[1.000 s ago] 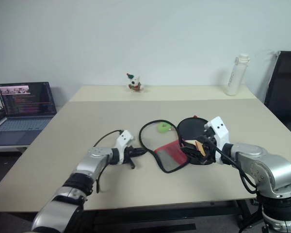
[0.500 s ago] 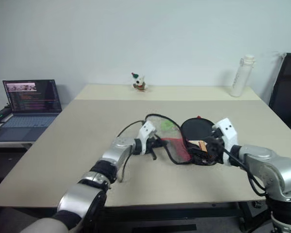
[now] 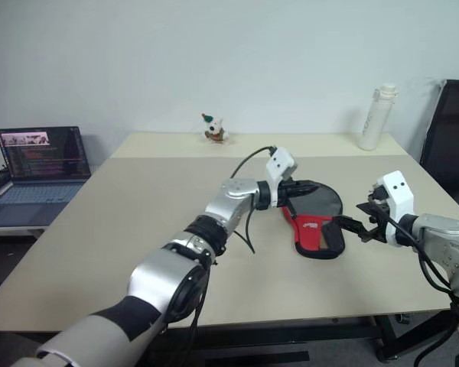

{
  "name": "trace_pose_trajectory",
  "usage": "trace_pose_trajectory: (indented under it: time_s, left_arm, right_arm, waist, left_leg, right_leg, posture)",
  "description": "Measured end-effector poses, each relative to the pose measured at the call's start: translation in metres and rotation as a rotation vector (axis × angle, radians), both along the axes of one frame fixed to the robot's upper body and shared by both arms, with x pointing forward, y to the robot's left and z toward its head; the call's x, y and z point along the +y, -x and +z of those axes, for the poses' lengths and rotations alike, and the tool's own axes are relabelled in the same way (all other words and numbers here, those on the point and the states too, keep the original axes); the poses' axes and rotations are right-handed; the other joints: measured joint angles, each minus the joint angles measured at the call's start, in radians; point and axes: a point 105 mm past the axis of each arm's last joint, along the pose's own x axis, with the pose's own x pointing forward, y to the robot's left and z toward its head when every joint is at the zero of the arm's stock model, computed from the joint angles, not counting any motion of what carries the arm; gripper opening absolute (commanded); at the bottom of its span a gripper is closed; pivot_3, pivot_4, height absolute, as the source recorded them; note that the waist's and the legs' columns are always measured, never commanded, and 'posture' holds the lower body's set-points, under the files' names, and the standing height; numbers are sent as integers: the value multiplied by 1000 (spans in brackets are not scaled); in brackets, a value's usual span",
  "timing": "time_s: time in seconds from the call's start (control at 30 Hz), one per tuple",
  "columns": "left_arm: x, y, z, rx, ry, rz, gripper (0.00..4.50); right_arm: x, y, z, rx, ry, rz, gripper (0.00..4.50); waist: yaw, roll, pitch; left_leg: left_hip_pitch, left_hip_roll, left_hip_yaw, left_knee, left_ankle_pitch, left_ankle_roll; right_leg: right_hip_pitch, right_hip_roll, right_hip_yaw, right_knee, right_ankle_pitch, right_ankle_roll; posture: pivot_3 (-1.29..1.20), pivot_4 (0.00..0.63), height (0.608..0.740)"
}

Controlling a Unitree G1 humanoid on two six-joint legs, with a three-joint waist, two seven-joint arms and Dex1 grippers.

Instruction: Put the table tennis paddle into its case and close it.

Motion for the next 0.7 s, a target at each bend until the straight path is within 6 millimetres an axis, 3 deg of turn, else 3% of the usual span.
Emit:
trace_pose_trajectory:
  time_s: [0.2, 0.37, 0.5, 0.63, 0.7]
  left_arm:
    - [61, 1, -18, 72, 43, 9, 3]
    - [91, 22, -2, 103, 106, -17, 3]
    - [117, 39, 5, 101, 91, 6, 3]
    - [135, 50, -11, 158, 65, 52, 3]
    - [144, 52, -17, 180, 56, 91, 3]
  right_arm:
    - [-8, -37, -25, 74, -71, -116, 4468]
    - [-18, -72, -46, 131, -104, -215, 4468]
    - [-27, -87, -66, 178, -95, -258, 4468]
    - [-29, -92, -88, 225, -77, -273, 4468]
    - [-28, -95, -90, 223, -74, -269, 4468]
  waist:
    - [-7, 1, 1]
    - [-3, 2, 1]
    - [-2, 2, 1]
    - [-1, 2, 1]
    - [-2, 2, 1]
  left_leg:
    - [1, 0, 0, 1, 0, 0]
    - [-1, 0, 1, 0, 0, 0]
    - [-1, 0, 1, 0, 0, 0]
    - [-1, 0, 1, 1, 0, 0]
    - [0, 0, 1, 1, 0, 0]
  right_leg:
    - [0, 0, 1, 3, 0, 0]
    - [-2, -1, 2, 3, 3, -6]
    - [-3, -1, 1, 4, 3, -6]
    - [-3, -1, 1, 4, 4, -6]
    - [-3, -1, 2, 5, 4, -6]
  posture:
    - [0, 150, 740]
    - [0, 150, 740]
    - [0, 150, 740]
    - [0, 150, 740]
    - [0, 150, 740]
